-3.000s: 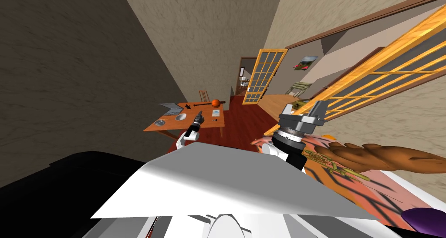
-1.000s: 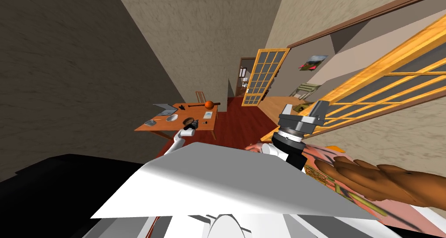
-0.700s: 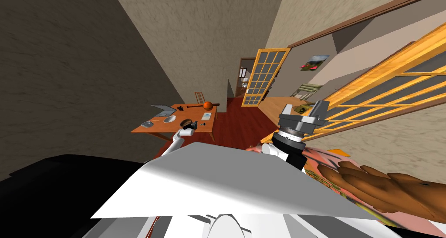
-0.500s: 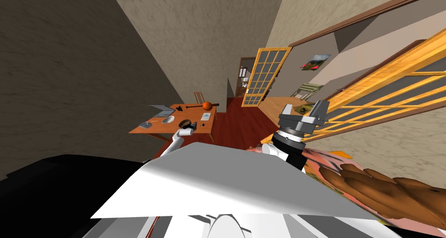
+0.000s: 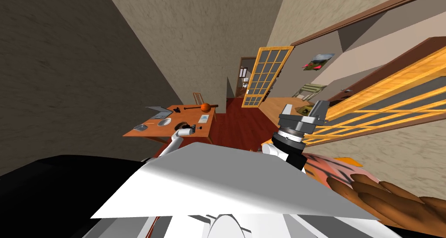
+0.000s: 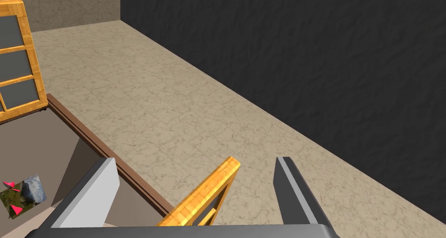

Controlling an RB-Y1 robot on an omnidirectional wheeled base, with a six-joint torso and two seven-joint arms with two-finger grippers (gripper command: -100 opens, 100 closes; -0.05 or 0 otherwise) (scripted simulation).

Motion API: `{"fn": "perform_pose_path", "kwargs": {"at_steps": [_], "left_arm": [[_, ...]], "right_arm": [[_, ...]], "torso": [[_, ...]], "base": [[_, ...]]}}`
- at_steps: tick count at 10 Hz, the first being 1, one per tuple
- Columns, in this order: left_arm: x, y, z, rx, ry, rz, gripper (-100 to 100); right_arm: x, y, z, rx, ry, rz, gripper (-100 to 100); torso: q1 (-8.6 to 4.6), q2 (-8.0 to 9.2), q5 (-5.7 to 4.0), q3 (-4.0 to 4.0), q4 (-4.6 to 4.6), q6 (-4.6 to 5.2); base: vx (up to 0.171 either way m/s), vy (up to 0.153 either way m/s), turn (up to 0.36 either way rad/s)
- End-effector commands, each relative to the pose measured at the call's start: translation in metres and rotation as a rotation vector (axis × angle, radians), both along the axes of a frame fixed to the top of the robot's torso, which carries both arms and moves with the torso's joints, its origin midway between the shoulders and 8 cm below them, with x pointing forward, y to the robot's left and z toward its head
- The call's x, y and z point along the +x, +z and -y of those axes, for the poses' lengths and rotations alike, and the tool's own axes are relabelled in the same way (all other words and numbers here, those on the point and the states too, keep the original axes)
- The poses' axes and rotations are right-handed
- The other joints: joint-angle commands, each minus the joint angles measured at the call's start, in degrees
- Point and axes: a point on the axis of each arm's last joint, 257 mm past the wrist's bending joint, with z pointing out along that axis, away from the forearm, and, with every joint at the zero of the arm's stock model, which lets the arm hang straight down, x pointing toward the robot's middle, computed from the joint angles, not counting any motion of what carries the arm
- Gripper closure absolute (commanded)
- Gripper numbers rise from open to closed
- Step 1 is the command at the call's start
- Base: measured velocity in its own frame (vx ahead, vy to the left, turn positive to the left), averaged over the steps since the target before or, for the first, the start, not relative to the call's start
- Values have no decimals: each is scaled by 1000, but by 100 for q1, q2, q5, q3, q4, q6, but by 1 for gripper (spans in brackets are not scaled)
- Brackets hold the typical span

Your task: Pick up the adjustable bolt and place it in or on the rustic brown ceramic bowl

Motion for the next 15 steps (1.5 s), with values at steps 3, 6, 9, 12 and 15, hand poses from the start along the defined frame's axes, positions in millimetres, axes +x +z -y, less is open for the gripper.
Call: {"fn": "perform_pose_path", "kwargs": {"at_steps": [3,6,9,12,15], "left_arm": [[-27,-20,-5,-51,44,-118,-100],[-42,-30,-6,-79,66,-177,-100],[-61,-39,-8,-112,93,-247,-100],[-68,-44,-8,-123,104,-273,-100],[-72,-57,-2,-124,108,-275,-100]], "right_arm": [[0,0,0,0,0,0,0],[0,0,0,0,0,0,0],[0,0,0,0,0,0,0],[0,0,0,0,0,0,0],[0,0,0,0,0,0,0]], "torso": [[-1,-10,0,-5,-1,-1],[3,-5,1,-4,-2,0],[6,8,1,4,2,-1],[5,18,1,10,3,-1],[20,43,4,24,9,-1]], "base": [[158,-35,18],[128,-23,11],[106,-20,20],[68,-16,18],[18,21,-9]]}}
